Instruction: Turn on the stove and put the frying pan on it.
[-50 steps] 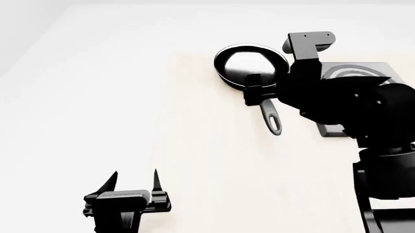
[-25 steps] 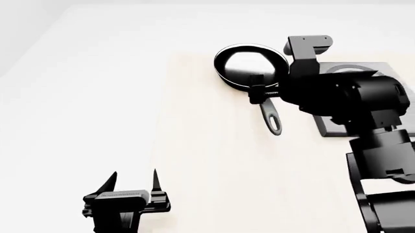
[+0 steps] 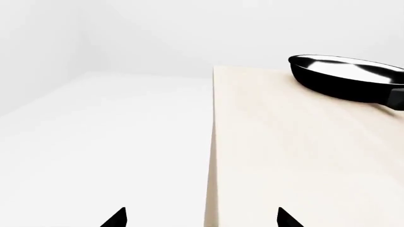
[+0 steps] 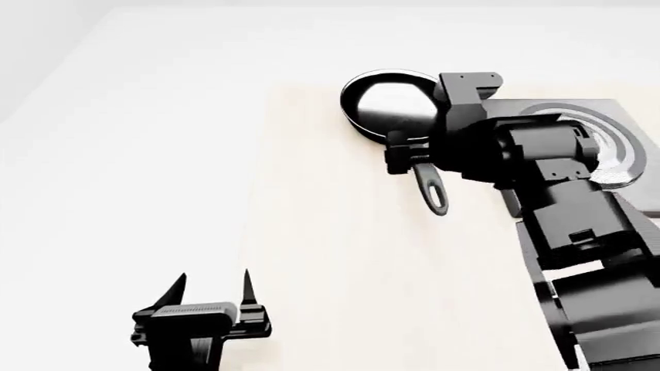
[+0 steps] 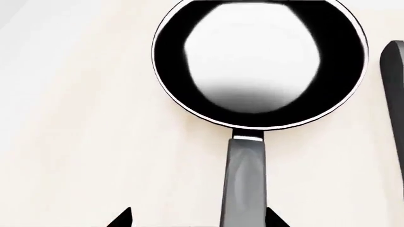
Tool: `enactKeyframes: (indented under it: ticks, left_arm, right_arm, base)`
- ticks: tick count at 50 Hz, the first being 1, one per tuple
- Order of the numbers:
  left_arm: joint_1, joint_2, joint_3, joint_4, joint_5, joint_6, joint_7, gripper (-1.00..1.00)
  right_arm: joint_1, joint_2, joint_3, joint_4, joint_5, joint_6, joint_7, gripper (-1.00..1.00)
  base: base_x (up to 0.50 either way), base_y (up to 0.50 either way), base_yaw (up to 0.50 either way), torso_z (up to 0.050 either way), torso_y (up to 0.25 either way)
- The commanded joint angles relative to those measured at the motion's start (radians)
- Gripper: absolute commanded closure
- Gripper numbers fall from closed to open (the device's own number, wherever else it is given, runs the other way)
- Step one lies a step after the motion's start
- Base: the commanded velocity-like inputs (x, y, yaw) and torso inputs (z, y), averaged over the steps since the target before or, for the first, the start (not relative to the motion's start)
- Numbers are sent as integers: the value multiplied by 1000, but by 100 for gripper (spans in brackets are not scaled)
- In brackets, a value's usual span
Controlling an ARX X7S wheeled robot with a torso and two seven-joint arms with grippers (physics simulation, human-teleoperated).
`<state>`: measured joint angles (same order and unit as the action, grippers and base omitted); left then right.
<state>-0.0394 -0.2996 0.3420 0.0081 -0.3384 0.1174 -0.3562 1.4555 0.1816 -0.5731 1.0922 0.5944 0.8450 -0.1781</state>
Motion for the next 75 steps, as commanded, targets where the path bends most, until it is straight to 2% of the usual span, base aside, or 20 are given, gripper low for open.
enactKeyframes:
  ticks: [1, 11, 42, 75]
  left_arm:
    - [-5, -1, 2, -5, -3, 1, 0, -100]
    - [-9, -2, 4, -8, -7, 2, -1, -100]
    - [2, -9, 11, 3, -8, 7, -11, -100]
    - [-9, -12, 17, -5, -15, 7, -18, -100]
  right_arm:
    - [64, -66, -24, 215, -111, -75, -111, -100]
    - [58, -61, 119, 216, -247, -56, -104, -100]
    - [23, -46, 322, 216, -453, -37, -156, -100]
    - [-23, -51, 426, 216, -557, -47, -171, -100]
  base:
    - [0, 0, 0, 0, 0]
    - [0, 0, 0, 0, 0]
    - [0, 0, 0, 0, 0]
    - [0, 0, 0, 0, 0]
